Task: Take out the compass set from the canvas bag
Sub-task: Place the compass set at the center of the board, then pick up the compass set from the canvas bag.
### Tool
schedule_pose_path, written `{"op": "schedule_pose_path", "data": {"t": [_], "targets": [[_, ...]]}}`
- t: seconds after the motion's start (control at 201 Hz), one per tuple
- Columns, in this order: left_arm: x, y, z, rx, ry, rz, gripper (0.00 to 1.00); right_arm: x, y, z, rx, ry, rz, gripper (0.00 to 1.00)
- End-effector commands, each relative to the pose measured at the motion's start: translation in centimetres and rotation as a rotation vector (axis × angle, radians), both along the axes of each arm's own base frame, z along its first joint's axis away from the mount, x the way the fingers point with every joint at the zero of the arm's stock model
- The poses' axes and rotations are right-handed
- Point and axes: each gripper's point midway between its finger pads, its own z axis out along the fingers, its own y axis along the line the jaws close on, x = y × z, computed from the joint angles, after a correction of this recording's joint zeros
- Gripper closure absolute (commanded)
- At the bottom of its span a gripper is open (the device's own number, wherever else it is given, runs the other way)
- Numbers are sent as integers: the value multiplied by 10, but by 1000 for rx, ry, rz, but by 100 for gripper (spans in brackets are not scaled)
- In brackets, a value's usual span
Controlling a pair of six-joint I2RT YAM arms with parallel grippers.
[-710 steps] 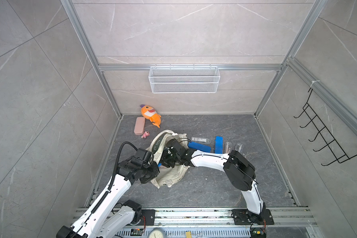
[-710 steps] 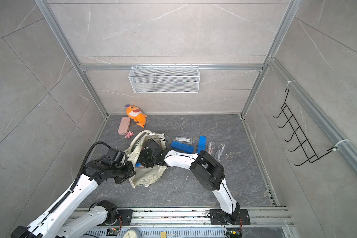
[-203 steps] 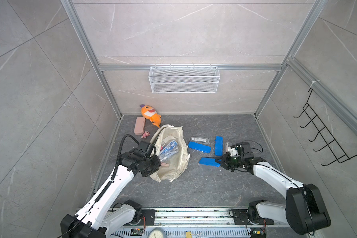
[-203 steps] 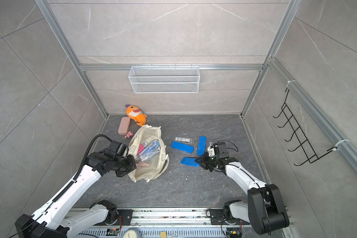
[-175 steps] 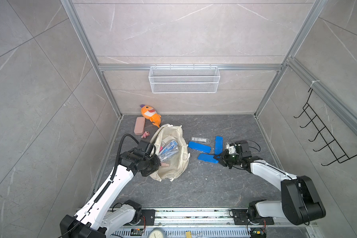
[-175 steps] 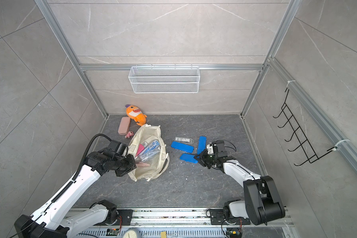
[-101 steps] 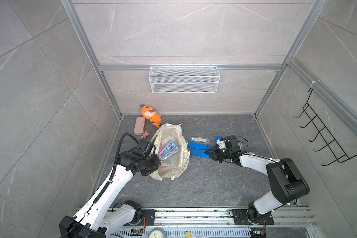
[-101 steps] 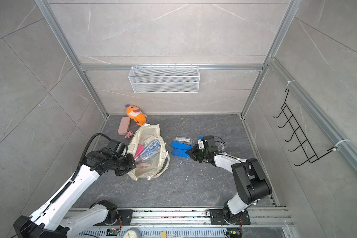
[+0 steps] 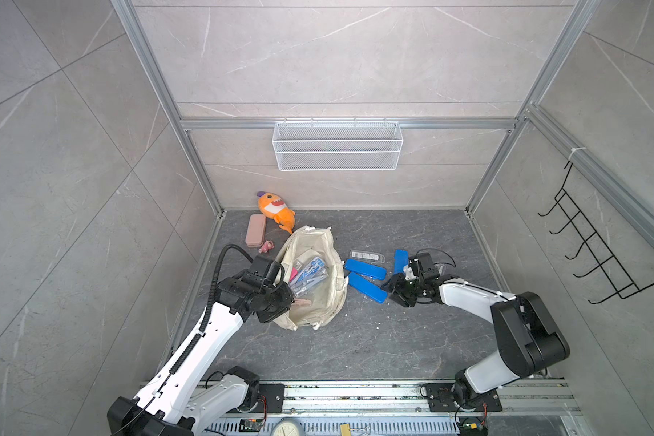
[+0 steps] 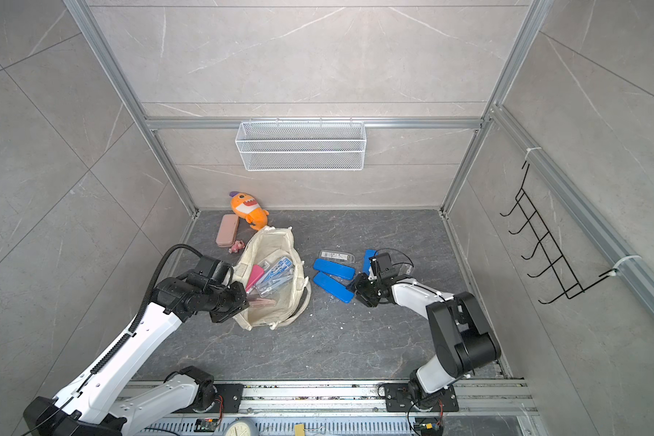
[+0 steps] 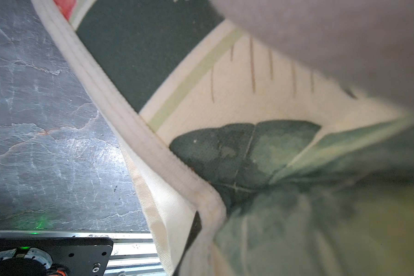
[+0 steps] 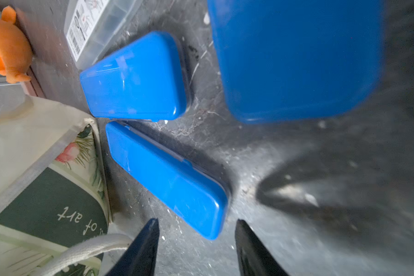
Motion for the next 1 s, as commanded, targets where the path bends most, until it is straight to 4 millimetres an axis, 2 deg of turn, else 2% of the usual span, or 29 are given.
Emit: {"op": "schedule_pose_path", "data": {"t": [0.0, 0.209, 0.419, 0.558, 0.728, 0.847, 0.992], "targets": [[-7, -3, 10, -23, -12, -29, 100, -3, -16, 32, -96, -54, 1, 45], [-8, -3, 8, -27, -8, -31, 100, -11, -10, 70, -112, -111, 39, 47], [-11, -2, 2, -24, 6, -29, 100, -17, 29, 111, -129, -181, 132, 54], [-14, -3, -4, -30, 18, -27, 100, -23, 69, 144, -103, -239, 178, 56], [-17, -2, -9, -35, 30, -20, 100, -42, 135, 178, -79, -290, 255, 57], [-18, -2, -11, -41, 34, -13, 100, -61, 183, 180, -66, -271, 292, 65], [-19, -2, -11, -46, 34, -11, 100, -78, 229, 161, -45, -200, 286, 67]]}}
